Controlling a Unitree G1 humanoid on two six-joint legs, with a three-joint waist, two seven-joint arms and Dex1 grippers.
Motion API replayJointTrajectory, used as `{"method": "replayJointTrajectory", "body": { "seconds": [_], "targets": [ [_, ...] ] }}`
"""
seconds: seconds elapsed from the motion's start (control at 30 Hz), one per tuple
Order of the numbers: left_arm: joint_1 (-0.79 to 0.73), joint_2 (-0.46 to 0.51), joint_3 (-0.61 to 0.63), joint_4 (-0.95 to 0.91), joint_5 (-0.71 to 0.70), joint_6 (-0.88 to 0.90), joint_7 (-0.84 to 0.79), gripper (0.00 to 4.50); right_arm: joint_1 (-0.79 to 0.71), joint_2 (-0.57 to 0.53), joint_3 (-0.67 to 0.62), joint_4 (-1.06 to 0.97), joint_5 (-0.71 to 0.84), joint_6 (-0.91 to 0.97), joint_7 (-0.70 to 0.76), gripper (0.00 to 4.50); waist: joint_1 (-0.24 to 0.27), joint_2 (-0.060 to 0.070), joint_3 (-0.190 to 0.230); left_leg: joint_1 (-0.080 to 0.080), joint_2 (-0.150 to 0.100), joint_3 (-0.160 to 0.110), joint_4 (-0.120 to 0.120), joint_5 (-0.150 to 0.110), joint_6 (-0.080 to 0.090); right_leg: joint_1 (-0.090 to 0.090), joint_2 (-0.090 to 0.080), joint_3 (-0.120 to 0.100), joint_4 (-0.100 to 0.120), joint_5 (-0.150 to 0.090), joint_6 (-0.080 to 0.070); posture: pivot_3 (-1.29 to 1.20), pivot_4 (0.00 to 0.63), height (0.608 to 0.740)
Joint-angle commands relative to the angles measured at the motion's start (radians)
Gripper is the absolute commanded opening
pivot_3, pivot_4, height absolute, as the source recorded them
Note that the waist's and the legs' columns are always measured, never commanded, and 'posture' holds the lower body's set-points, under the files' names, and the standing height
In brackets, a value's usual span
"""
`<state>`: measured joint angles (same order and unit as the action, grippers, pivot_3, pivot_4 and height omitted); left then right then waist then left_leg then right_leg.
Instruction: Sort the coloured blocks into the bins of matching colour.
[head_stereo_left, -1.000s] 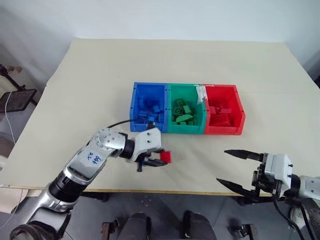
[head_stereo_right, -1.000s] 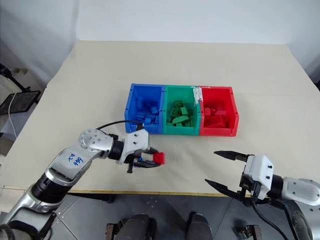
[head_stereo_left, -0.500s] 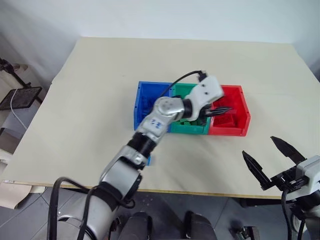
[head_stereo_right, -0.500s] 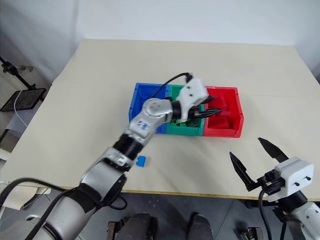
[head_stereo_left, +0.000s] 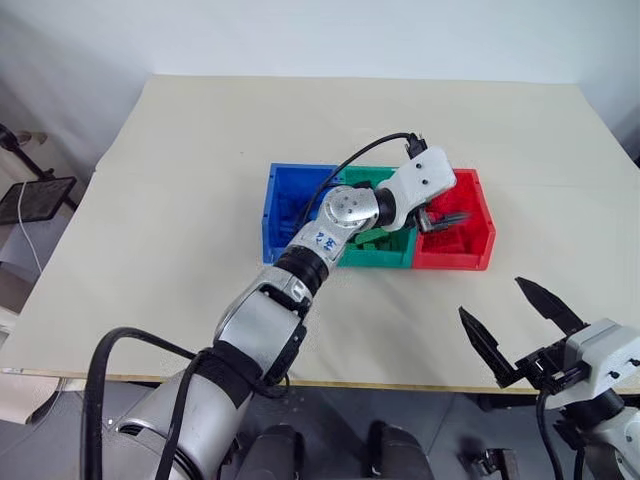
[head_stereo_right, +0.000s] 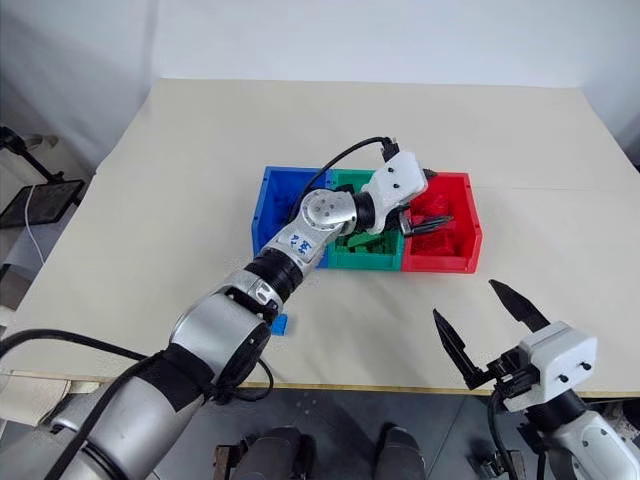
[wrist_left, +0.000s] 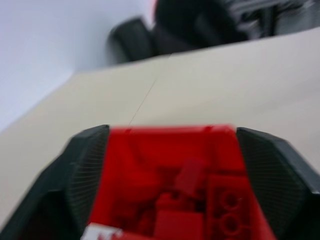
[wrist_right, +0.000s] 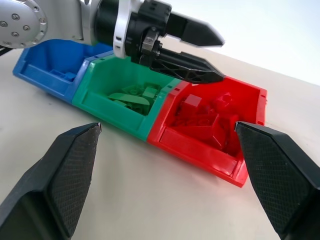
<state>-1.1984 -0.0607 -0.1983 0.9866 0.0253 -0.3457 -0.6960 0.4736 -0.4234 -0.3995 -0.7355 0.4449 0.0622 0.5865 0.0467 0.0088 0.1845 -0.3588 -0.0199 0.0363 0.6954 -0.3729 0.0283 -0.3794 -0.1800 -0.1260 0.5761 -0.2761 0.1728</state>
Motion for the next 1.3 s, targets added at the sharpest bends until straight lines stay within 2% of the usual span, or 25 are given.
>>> {"method": "replayJointTrajectory", "body": {
  "seconds": [0.03,0.23,0.37,0.47,0.63,0.8,0.87,1.0,1.3],
  "targets": [
    [0.105,0.093,0.021,-0.186,-0.043,-0.040,-0.106,4.47,-0.045,-0.047,-0.007,0.048,0.032,-0.028,0.063,4.50,-0.010,0.000,0.000,0.001,0.000,0.000,0.000,0.000,0.000,0.000,0.000,0.000,0.001,0.000,0.000,0.00,0.150,0.740],
    [0.407,0.348,0.067,-0.615,-0.189,0.101,-0.314,4.47,-0.210,-0.181,0.044,0.182,0.090,-0.009,0.237,4.50,-0.028,0.001,0.000,0.003,0.002,-0.001,0.001,-0.001,-0.001,0.000,0.000,0.000,0.008,0.000,0.000,0.00,0.150,0.740],
    [0.602,0.524,0.138,-0.854,-0.294,0.281,-0.371,4.47,-0.282,-0.286,0.092,0.257,0.123,0.021,0.389,4.50,-0.021,0.001,0.000,0.004,0.002,-0.004,0.002,-0.001,-0.002,0.001,0.000,0.000,0.009,0.000,0.000,0.00,0.150,0.740],
    [0.766,0.647,0.217,-0.981,-0.331,0.329,-0.380,4.47,-0.374,-0.338,0.148,0.309,0.148,0.040,0.483,4.50,-0.022,0.000,0.000,0.004,0.001,-0.006,0.003,-0.001,-0.002,0.003,-0.001,-0.001,0.009,0.000,0.000,0.00,0.150,0.740],
    [0.977,0.767,0.370,-1.076,-0.384,0.309,-0.399,4.47,-0.514,-0.350,0.232,0.396,0.131,0.024,0.586,4.50,-0.023,0.000,0.000,0.004,0.001,-0.014,0.004,-0.002,-0.003,0.003,-0.001,-0.001,0.009,0.000,0.000,0.00,0.150,0.740],
    [1.133,0.905,0.480,-0.993,-0.382,0.275,-0.485,4.47,-0.581,-0.340,0.315,0.456,0.088,-0.002,0.657,4.50,-0.022,0.000,0.000,0.004,0.002,-0.015,0.003,-0.002,-0.004,0.003,0.000,-0.003,0.009,0.000,0.000,0.00,0.150,0.740],
    [1.150,0.935,0.473,-0.982,-0.381,0.272,-0.515,4.47,-0.588,-0.334,0.326,0.466,0.085,-0.003,0.664,4.50,-0.018,0.000,0.000,0.004,0.002,-0.014,0.003,-0.002,-0.004,0.003,-0.001,-0.004,0.009,0.000,0.000,0.00,0.150,0.740],
    [1.152,0.924,0.402,-1.080,-0.373,0.283,-0.519,4.47,-0.588,-0.336,0.325,0.467,0.079,0.001,0.657,4.50,-0.019,0.000,0.000,0.004,0.001,-0.014,0.003,-0.002,-0.004,0.004,-0.002,-0.004,0.009,0.000,0.000,0.00,0.150,0.740],
    [1.052,0.899,0.193,-1.296,-0.321,0.593,-0.383,4.47,-0.526,-0.349,0.289,0.439,0.079,0.024,0.622,4.50,-0.023,0.000,0.000,0.004,0.002,-0.008,0.003,-0.003,-0.005,0.003,-0.001,-0.004,0.010,0.000,0.000,0.00,0.150,0.740]
  ]
}}
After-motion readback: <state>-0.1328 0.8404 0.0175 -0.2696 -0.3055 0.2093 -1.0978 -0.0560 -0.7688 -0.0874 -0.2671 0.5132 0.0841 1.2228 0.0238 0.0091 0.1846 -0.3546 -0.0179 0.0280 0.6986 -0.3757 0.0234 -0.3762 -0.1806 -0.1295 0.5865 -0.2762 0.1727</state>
